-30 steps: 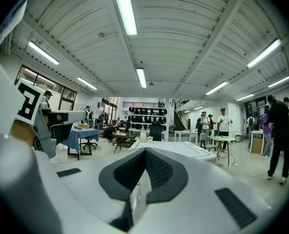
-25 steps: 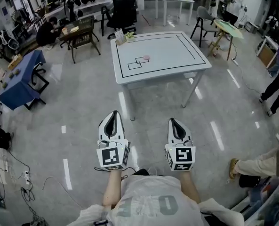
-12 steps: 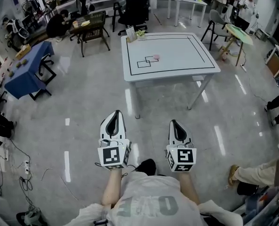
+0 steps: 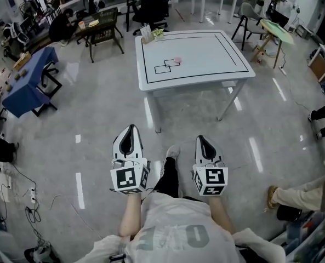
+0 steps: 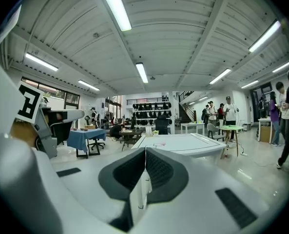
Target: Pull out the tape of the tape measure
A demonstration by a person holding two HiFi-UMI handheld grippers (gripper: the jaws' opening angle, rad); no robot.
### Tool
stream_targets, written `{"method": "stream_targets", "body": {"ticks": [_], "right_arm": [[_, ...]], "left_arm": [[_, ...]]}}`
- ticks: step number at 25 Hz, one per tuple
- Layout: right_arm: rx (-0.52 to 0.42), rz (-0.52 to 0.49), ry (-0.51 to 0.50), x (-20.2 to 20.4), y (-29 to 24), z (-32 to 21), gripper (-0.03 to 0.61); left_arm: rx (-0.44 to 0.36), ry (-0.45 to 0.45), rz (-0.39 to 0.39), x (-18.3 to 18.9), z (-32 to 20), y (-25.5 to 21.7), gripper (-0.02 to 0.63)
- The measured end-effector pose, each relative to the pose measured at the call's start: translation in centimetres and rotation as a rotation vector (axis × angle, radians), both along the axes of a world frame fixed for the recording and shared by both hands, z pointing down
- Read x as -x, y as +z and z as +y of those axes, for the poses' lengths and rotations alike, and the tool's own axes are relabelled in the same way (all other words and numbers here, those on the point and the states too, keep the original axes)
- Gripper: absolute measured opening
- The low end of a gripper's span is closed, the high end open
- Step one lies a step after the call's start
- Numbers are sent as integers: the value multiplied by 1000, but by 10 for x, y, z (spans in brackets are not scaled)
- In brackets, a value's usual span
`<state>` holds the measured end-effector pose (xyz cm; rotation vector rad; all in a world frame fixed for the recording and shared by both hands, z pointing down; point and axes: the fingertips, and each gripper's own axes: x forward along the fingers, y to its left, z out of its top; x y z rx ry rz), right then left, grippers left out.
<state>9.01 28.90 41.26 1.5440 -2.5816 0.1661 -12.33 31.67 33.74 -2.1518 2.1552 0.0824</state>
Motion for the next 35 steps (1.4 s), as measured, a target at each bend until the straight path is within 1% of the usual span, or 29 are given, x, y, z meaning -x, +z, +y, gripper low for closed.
{"method": "stream_targets", "body": {"ticks": [7, 11, 14, 17, 21, 25, 28, 35], "right_arm": [[19, -16, 57, -22, 8, -24, 29], [32, -21, 95, -34, 11, -52, 29], [19, -13, 111, -39, 9, -78, 29], [12, 1, 122, -42, 6, -110, 29], [55, 7, 148, -39, 9, -156, 29], [52, -11, 168, -28, 1, -213, 29], [55, -8, 172, -16, -2, -252, 29], [52, 2, 205, 8, -13, -358, 29]], "left_arm": [[-6, 51, -27, -18, -37, -1, 25], [-31, 79, -29, -27, -69, -6, 25], [-53, 97, -24, -30, -98, -8, 26], [-65, 118, -10, -34, -136, -8, 25], [-45, 145, 0, -35, -185, -8, 26], [-56, 172, -10, -33, -242, -17, 25], [-52, 188, 15, -27, -288, -19, 25], [-50, 265, 26, -21, -405, -19, 26]]}}
